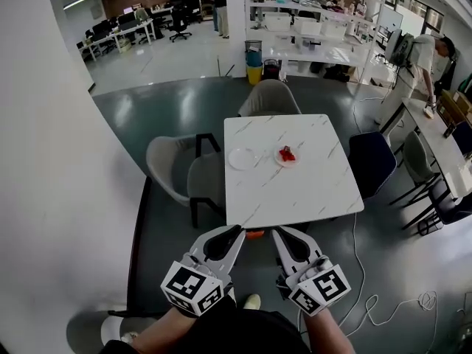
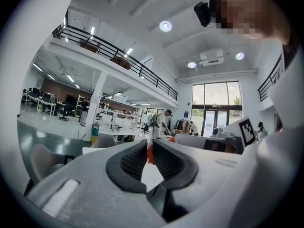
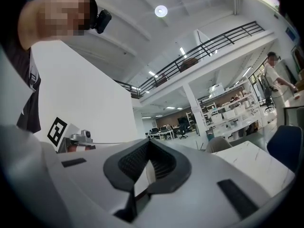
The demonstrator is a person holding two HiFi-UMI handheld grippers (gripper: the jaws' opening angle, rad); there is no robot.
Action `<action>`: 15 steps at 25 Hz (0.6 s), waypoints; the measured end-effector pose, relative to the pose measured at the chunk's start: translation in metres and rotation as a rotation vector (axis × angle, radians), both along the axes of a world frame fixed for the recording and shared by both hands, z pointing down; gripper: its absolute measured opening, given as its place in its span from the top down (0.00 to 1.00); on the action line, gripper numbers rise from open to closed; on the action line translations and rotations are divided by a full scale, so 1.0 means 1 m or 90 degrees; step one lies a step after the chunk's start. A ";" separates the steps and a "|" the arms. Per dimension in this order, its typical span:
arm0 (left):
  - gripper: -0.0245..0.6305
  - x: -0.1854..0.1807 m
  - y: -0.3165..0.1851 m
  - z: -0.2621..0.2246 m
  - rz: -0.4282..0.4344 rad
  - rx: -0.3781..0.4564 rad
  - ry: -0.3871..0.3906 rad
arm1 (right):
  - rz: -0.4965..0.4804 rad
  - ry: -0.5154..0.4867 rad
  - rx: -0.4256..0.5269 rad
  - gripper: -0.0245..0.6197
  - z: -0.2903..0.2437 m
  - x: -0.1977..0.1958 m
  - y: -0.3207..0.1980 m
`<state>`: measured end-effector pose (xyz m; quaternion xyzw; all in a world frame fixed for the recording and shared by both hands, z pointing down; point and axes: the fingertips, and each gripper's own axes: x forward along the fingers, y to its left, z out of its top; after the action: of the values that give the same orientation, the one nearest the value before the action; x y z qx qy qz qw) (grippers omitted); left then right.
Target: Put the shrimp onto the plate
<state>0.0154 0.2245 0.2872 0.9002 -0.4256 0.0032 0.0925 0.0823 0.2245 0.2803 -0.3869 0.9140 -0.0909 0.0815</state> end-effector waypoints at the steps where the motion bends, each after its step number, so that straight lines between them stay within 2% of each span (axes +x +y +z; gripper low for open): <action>1: 0.90 0.001 -0.005 0.002 0.001 -0.001 0.000 | 0.003 -0.001 -0.002 0.96 0.002 0.002 -0.005; 8: 0.90 -0.002 -0.057 0.018 0.009 -0.012 -0.002 | 0.020 0.008 -0.017 0.96 0.015 0.001 -0.054; 15: 0.90 -0.023 -0.141 0.021 0.029 -0.009 0.011 | 0.057 0.027 -0.015 0.96 0.011 -0.014 -0.134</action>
<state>-0.0076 0.0836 0.3078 0.9089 -0.4043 0.0006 0.1028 0.0682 0.0902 0.2910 -0.4299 0.8963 -0.0896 0.0619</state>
